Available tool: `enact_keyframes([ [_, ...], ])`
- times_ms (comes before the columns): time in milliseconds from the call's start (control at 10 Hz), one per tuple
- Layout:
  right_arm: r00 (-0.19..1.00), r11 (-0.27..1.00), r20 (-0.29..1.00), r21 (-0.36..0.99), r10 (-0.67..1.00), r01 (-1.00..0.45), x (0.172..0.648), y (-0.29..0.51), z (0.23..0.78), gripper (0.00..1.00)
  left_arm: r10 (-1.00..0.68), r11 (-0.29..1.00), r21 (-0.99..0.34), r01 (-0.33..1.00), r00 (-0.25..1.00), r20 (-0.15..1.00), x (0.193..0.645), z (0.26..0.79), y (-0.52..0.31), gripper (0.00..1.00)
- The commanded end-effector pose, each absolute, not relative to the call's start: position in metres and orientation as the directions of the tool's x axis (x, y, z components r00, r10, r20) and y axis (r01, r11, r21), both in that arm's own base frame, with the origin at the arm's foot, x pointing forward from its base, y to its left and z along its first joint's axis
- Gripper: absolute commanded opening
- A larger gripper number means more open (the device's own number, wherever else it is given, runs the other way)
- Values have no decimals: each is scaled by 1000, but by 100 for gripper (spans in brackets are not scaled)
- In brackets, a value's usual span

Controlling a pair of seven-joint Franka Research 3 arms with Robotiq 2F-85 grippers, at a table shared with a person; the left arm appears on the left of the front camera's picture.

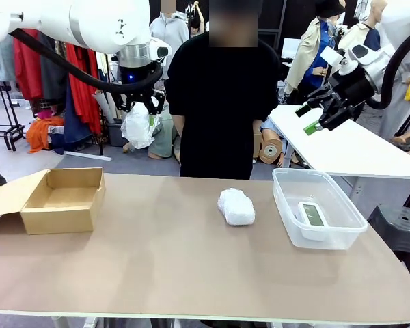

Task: Separate and place wrapped and unwrapped clocks.
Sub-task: If the picked Digital clock is wrapped, place it in the Package Box ; if not, place it in the Organizing box.

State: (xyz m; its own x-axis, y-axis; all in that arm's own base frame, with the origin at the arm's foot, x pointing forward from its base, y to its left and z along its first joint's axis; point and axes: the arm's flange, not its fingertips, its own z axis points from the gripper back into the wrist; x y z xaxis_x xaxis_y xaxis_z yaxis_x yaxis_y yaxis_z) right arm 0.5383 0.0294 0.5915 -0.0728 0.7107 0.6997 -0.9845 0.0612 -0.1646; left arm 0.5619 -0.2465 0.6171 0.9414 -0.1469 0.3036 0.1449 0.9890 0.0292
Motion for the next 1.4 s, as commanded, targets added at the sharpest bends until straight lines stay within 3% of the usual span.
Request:
enact_keyframes([
  [0, -75, 60, 700, -166, 711, -984, 538, 29, 593, 100, -134, 991, 28, 132, 942, 308, 560, 620, -245, 0],
  [900, -75, 60, 700, -166, 711, -984, 538, 29, 593, 100, -147, 989, 29, 145, 941, 304, 562, 617, -247, 0],
  [1300, -75, 60, 700, -166, 711, -984, 538, 29, 593, 100, -114, 993, 55, 104, 962, 249, 555, 625, -212, 0],
])
